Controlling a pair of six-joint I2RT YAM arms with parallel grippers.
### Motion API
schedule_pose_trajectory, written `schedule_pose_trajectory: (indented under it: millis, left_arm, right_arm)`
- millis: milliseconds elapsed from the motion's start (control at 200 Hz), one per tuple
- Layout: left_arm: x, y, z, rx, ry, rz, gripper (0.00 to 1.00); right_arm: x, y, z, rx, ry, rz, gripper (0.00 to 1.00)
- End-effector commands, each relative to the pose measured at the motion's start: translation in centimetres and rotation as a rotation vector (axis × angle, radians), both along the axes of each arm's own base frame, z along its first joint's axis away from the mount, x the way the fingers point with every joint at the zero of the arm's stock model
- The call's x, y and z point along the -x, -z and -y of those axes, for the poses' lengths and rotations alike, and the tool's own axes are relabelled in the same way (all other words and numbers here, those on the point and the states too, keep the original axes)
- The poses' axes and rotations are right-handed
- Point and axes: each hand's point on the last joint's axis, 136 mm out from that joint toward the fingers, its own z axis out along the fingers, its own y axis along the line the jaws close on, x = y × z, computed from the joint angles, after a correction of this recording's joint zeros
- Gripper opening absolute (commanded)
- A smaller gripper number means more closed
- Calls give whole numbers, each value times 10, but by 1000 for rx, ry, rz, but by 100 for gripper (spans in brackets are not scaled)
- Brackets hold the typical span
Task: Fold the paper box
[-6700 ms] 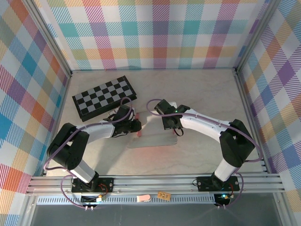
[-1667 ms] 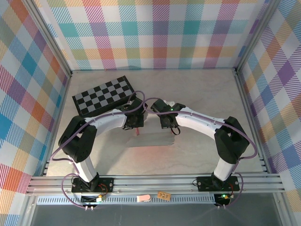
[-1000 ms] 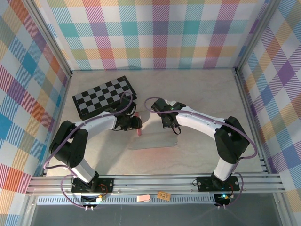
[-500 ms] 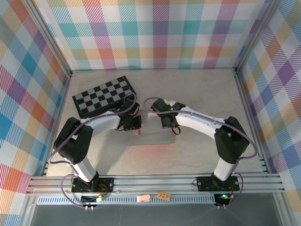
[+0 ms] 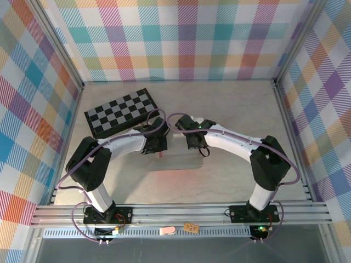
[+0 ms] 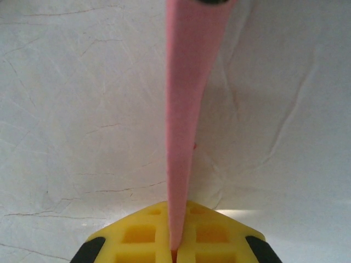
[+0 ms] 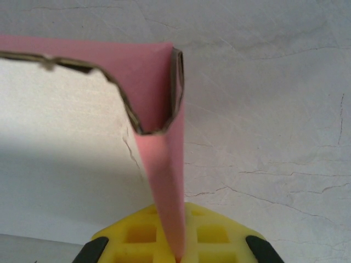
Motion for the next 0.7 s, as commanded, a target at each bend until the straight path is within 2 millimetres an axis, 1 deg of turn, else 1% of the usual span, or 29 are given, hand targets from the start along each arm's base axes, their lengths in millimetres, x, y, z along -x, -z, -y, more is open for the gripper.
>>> schedule_pose_trajectory:
  millis: [0,60,135,205,255,335,465,560,620,695]
  left_arm:
    - [14,10,-37,-156,-46,-59,23]
    - [7,-6,-29,-113,-23,-11,35]
    - [-3,-25,-13,-14,20,43,45]
    - [-9,-38,2,75,62,67,48]
    - [-11,-42,7,118,78,66,50]
    - [-14,-39,9,149,81,43,50]
    - [-16,-28,7,157,88,6,48]
    - [-16,-22,10,167,99,-10,45]
    - [-16,-19,8,154,94,-14,42]
    - [-19,-16,7,140,91,-12,36]
  right_arm:
    - [-2,-9,13,50,31,16,0]
    - [-2,-8,12,47,30,17,0]
    - [-2,-7,12,48,26,13,0]
    - [-2,-7,11,49,25,12,0]
    - [-3,-7,11,47,26,12,0]
    - [-3,-7,10,46,25,12,0]
    - [-3,-8,10,46,25,13,0]
    - [-2,-7,11,46,27,12,0]
    - [-2,-7,11,47,26,11,0]
    - [-3,-7,10,44,25,12,0]
